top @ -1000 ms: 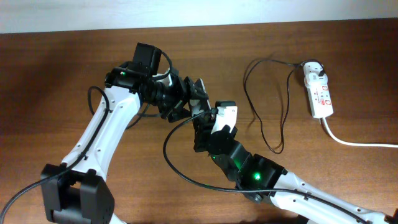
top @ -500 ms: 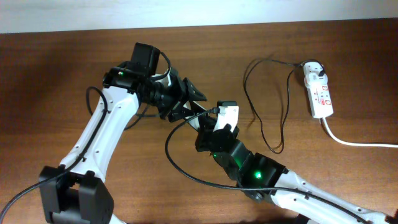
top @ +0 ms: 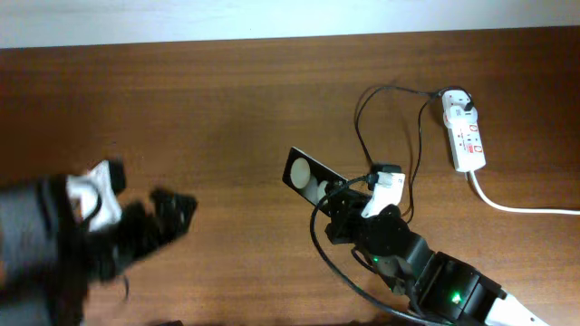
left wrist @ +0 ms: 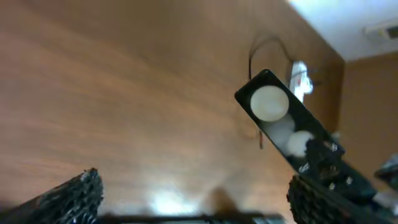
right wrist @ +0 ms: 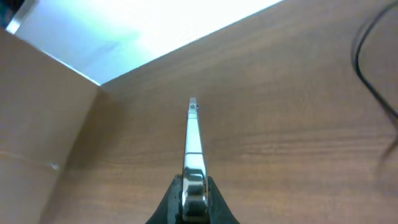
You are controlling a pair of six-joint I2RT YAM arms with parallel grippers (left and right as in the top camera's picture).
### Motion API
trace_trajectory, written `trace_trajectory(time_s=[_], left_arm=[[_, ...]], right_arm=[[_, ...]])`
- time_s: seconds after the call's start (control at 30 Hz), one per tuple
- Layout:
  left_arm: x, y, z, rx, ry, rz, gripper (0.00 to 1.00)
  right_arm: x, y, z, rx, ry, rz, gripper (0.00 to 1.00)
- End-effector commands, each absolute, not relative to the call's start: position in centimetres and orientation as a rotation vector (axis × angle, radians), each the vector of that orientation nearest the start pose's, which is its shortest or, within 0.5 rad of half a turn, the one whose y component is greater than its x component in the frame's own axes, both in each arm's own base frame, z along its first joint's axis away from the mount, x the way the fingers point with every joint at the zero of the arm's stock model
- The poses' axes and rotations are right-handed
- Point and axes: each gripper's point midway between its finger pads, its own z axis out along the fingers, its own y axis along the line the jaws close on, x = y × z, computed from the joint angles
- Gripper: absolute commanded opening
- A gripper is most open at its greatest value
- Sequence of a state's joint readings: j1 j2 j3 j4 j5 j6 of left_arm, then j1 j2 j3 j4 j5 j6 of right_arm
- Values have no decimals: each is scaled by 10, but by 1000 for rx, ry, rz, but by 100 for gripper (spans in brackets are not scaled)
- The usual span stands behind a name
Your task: Plug charger to phone and switch on socket
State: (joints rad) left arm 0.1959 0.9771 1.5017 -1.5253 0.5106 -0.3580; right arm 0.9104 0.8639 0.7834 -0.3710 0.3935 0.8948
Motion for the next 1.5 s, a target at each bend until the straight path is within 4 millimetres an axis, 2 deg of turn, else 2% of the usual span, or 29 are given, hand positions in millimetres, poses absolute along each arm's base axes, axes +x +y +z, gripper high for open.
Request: trace_trajectory(time_s=[0.0, 0.07, 0.13, 0.17, 0.23, 0.3, 0.37, 0.43, 0.53, 0.67, 0.8, 0.87, 0.97, 1.03, 1.07, 1.13, 1.17, 1.27, 1.3, 1.33, 1.37, 1.43, 1.47], left_arm=[[140, -39, 319, -447, 2335, -536, 99], [125, -42, 298, -482, 2274, -556, 99], [132, -45, 267, -618, 2260, -652, 99], [145, -56, 252, -627, 2253, -778, 99], [183, -92, 227, -563, 2196, -1201, 99], [207, -109, 200, -668, 2154, -1557, 99], [217, -113, 176, -803, 2164, -1701, 99], [230, -112, 160, -923, 2189, -1763, 99], [246, -112, 157, -1029, 2174, -1873, 99], [269, -106, 161, -1157, 2095, -1926, 99], [281, -106, 171, -1170, 2032, -1918, 99], [287, -113, 173, -1208, 2012, -1901, 99], [291, -129, 168, -1304, 2005, -1872, 76], [291, -136, 166, -1304, 2011, -1854, 52], [291, -138, 166, -1296, 2017, -1856, 45], [291, -138, 167, -1294, 2018, -1857, 27], [291, -138, 167, -1294, 2017, -1857, 23], [294, -137, 172, -1264, 1993, -1857, 1], [296, -137, 178, -1224, 1975, -1867, 0], [298, -137, 183, -1193, 1962, -1875, 0], [298, -137, 183, -1190, 1960, -1876, 0], [299, -136, 182, -1155, 1963, -1852, 0], [299, -135, 179, -1126, 1973, -1817, 0]], right_arm=[[241, 205, 259, 340, 2041, 828, 4], [240, 208, 258, 326, 2054, 845, 4], [238, 208, 255, 347, 2069, 856, 4], [236, 207, 251, 384, 2087, 870, 4], [232, 212, 248, 401, 2113, 911, 4], [233, 212, 248, 411, 2111, 911, 4], [239, 213, 248, 438, 2092, 904, 4], [249, 232, 249, 487, 2068, 988, 4], [260, 265, 238, 546, 2090, 1108, 4], [267, 305, 216, 678, 2144, 1297, 4], [266, 329, 212, 744, 2162, 1453, 4], [267, 332, 213, 769, 2156, 1480, 4], [267, 332, 213, 803, 2154, 1494, 4], [267, 332, 213, 803, 2154, 1492, 4], [267, 332, 213, 804, 2153, 1492, 4], [267, 332, 213, 804, 2154, 1492, 4], [266, 332, 212, 804, 2157, 1490, 4], [263, 332, 207, 839, 2188, 1495, 4], [262, 332, 206, 849, 2195, 1497, 4], [261, 331, 203, 851, 2208, 1485, 11], [260, 330, 198, 858, 2227, 1462, 23], [254, 321, 178, 886, 2303, 1364, 40], [249, 314, 164, 908, 2353, 1285, 44]])
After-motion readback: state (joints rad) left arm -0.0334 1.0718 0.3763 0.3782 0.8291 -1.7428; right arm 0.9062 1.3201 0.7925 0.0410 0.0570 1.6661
